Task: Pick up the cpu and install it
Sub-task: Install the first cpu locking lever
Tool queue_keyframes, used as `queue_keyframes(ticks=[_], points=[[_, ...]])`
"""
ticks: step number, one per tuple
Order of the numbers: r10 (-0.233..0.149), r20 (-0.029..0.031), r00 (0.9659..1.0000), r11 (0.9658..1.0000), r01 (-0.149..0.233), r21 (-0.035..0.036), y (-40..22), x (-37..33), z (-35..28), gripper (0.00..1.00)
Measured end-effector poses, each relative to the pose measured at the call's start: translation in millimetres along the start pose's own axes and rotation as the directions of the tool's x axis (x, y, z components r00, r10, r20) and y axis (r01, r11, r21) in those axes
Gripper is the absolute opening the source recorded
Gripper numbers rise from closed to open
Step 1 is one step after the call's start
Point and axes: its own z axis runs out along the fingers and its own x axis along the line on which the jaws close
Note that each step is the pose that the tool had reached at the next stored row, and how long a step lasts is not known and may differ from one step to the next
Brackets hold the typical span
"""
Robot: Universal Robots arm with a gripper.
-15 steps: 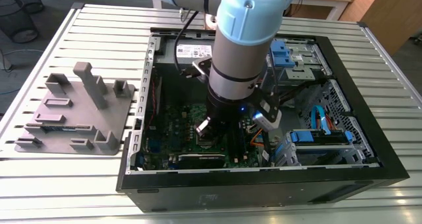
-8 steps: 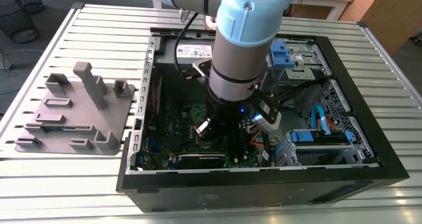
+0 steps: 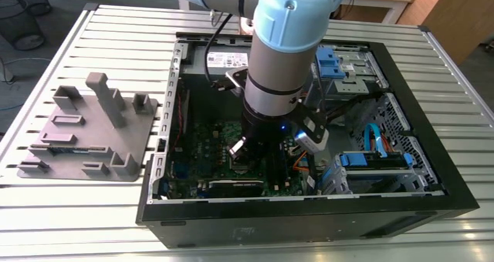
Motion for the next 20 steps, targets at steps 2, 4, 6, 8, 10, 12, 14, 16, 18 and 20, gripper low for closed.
queue_keyframes(ticks=[2,4,6,8,10,12,14,16,18,20], points=[[0.003,-0.0007,1.0,1.0,-0.003,0.0008,1.0,-0.7,0.0,0.11],[0.006,-0.0017,1.0,1.0,-0.006,0.0019,1.5,-1.0,0.0,0.11],[0.01,-0.0027,0.9999,0.9999,-0.01,0.0031,1.8,-1.2,0.0,0.11],[0.014,-0.0036,0.9999,0.9999,-0.014,0.004,2.2,-1.4,-0.2,0.11],[0.017,-0.0038,0.9998,0.9998,-0.017,0.0038,2.7,-1.7,-0.2,0.11],[0.02,-0.0039,0.9998,0.9998,-0.02,0.0038,3.3,-2.1,-0.2,0.11],[0.021,-0.0042,0.9998,0.9998,-0.021,0.004,3.5,-2.2,-0.1,0.11],[0.024,-0.0053,0.9997,0.9997,-0.024,0.0056,3.6,-2.3,0.0,0.11],[0.031,-0.0076,0.9995,0.9995,-0.031,0.0083,3.7,-2.3,0.3,0.11],[0.045,-0.0098,0.9989,0.9989,-0.045,0.0104,3.7,-2.3,0.9,0.11]])
